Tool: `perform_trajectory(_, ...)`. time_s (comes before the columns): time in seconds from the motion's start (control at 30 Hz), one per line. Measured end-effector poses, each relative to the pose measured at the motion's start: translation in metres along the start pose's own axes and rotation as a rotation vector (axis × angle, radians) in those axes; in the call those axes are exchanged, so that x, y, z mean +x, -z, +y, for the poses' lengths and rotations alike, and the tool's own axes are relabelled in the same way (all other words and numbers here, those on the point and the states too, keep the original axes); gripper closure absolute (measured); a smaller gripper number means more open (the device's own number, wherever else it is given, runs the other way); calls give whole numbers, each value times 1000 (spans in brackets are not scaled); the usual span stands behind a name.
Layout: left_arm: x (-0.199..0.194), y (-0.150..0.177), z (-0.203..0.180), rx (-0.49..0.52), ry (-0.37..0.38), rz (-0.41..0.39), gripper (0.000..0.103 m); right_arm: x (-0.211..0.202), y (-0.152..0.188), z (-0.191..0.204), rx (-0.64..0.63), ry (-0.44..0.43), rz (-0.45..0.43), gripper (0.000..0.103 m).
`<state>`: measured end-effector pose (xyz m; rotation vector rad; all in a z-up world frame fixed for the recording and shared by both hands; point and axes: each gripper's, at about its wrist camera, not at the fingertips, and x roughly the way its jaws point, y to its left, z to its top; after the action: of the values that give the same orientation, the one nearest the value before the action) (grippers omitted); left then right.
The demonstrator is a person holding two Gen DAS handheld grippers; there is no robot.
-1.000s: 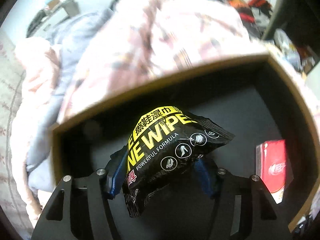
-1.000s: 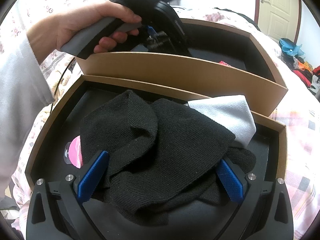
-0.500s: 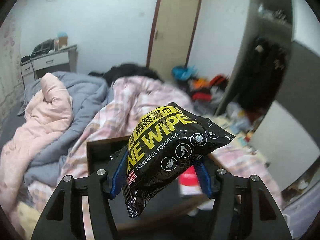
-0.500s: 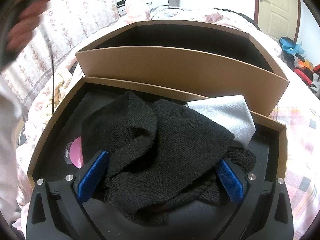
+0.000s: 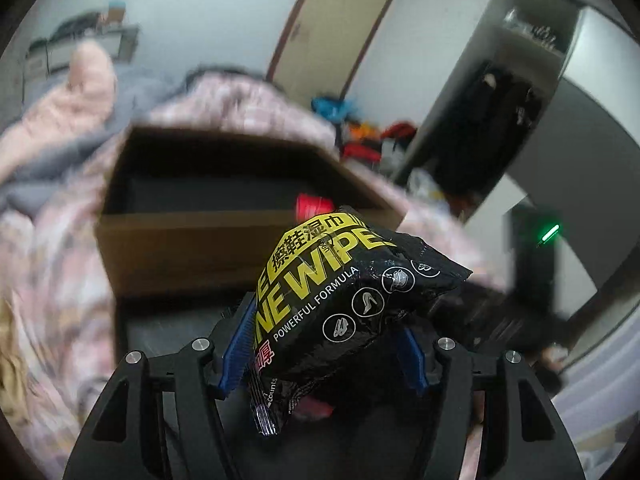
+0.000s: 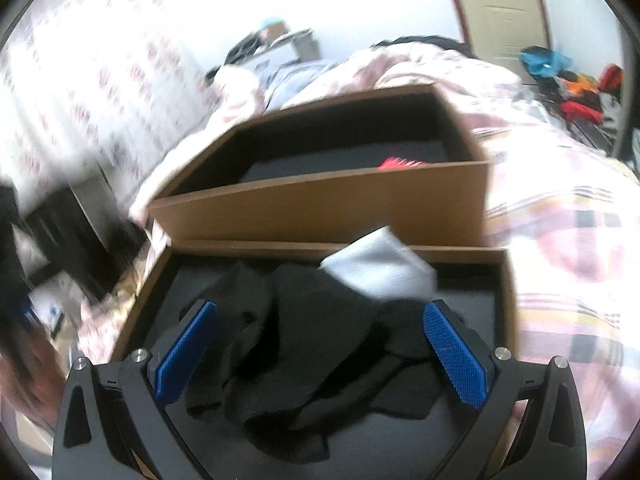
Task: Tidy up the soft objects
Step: 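Lift the shoe-wipes pack and carry it to the front compartment, then release the shoe-wipes pack onto the socks while the right gripper reaches toward the red tissue pack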
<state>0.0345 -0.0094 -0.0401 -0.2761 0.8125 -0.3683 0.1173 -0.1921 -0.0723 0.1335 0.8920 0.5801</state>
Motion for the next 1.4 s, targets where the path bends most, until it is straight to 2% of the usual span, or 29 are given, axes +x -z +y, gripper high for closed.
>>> perform_trajectory(0.07, 13, 8, 7, -35, 6, 41, 42, -13, -3, -7, 54, 40, -79, 1)
perform_trajectory(0.13, 19, 10, 12, -65, 21, 58, 41, -27, -5, -14, 101, 32, -155, 1)
perform_trajectory(0.23, 17, 10, 17, -110, 19, 61, 35, -32, -7, -21, 147, 8, -209, 1)
perform_trajectory(0.27, 16, 11, 20, -130, 25, 63, 28, -29, -10, -23, 156, -1, -208, 1)
perform_trajectory(0.4, -1, 12, 24, -189, 57, 23, 28, -17, -14, -24, 178, -9, -183, 1)
perform_trajectory(0.47, -14, 10, 23, -205, 100, -18, 27, -17, -13, -24, 176, -10, -179, 1)
perform_trajectory(0.57, -26, 7, 23, -235, 167, -58, 20, -30, -3, -27, 169, -12, -185, 1)
perform_trajectory(0.67, -29, 5, 32, -314, 200, -69, 12, -32, -2, -27, 165, -15, -183, 1)
perform_trajectory(0.7, -28, 5, 35, -335, 200, -73, 0, -32, -3, -27, 165, -18, -178, 1)
perform_trajectory(0.8, -31, 6, 41, -380, 184, -94, 0, -33, -10, -25, 152, -22, -159, 1)
perform_trajectory(0.9, -32, 3, 41, -373, 165, -101, 0, -40, -31, -14, 91, 53, -147, 1)
perform_trajectory(1.0, -36, 2, 39, -338, 111, -132, 0, -36, -66, 3, -13, 127, -153, 2)
perform_trajectory(1.07, -37, 2, 41, -315, 79, -156, 0, -20, -82, 9, -31, 151, -111, 24)
perform_trajectory(1.1, -36, 3, 43, -311, 64, -168, 0, -6, -91, 13, -44, 138, -69, 41)
perform_trajectory(1.13, -38, 2, 45, -313, 57, -186, 0, 10, -97, 18, -66, 122, -29, 49)
perform_trajectory(1.17, -39, 5, 48, -318, 59, -196, 0, 23, -99, 20, -87, 122, -4, 52)
perform_trajectory(1.23, -42, 6, 54, -341, 69, -234, 0, 58, -95, 22, -120, 197, 57, 62)
perform_trajectory(1.27, -42, 8, 57, -348, 68, -246, 0, 67, -90, 20, -123, 207, 76, 63)
perform_trajectory(1.33, -45, 10, 62, -364, 58, -274, 0, 82, -73, 15, -127, 205, 102, 66)
perform_trajectory(1.4, -48, 11, 64, -377, 50, -295, 0, 79, -57, 12, -129, 181, 99, 67)
